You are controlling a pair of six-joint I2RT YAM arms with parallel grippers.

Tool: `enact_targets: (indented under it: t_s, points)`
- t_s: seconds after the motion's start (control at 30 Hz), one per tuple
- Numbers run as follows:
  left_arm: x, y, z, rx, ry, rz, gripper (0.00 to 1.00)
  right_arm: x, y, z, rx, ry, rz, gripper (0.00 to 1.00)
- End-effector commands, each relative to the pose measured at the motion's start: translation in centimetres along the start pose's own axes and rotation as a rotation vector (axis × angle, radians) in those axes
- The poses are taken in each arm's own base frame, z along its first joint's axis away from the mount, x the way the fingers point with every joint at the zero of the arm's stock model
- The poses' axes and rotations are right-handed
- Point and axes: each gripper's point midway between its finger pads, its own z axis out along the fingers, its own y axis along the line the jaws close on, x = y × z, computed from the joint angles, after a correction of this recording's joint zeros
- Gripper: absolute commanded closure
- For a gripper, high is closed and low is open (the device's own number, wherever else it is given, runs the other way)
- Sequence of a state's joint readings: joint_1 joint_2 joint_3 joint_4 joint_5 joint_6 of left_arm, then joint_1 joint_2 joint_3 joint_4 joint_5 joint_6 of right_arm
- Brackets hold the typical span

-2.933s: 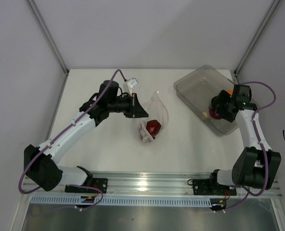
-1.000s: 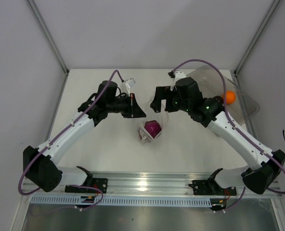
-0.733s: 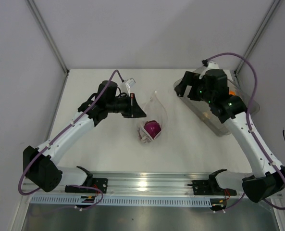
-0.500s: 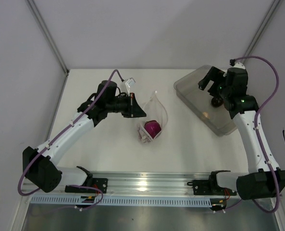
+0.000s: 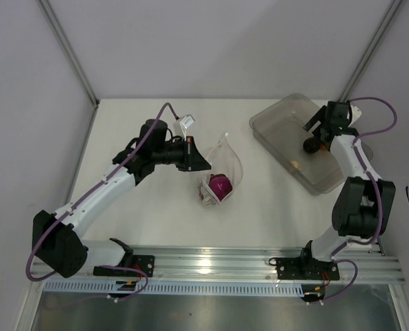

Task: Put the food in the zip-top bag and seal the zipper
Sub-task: Pick up the fake fruit from the bin.

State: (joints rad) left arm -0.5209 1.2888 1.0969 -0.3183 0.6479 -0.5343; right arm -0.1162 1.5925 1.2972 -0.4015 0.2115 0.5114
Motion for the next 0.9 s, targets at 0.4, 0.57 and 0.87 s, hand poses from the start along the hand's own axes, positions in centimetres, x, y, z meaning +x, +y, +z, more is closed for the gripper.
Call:
enact_targets:
  t_s: [0.4,0.57,0.87]
  points:
    - [0.5,-1.3,0.1,0.112,-0.022,0.031,0.99,-3.1,-5.6,9.1,0.336,-0.152,0.178,0.0]
    - [0.6,-1.2,0.1,0.113,-0.018,0.029,0.99,-2.9,-5.6,11.4,0.312,-0.143,0.175,0.01]
    - [0.8,-0.9,0.4,0.115,-0.008,0.022,0.99,-2.7,-6.1,13.3,0.322,-0.141,0.163,0.01]
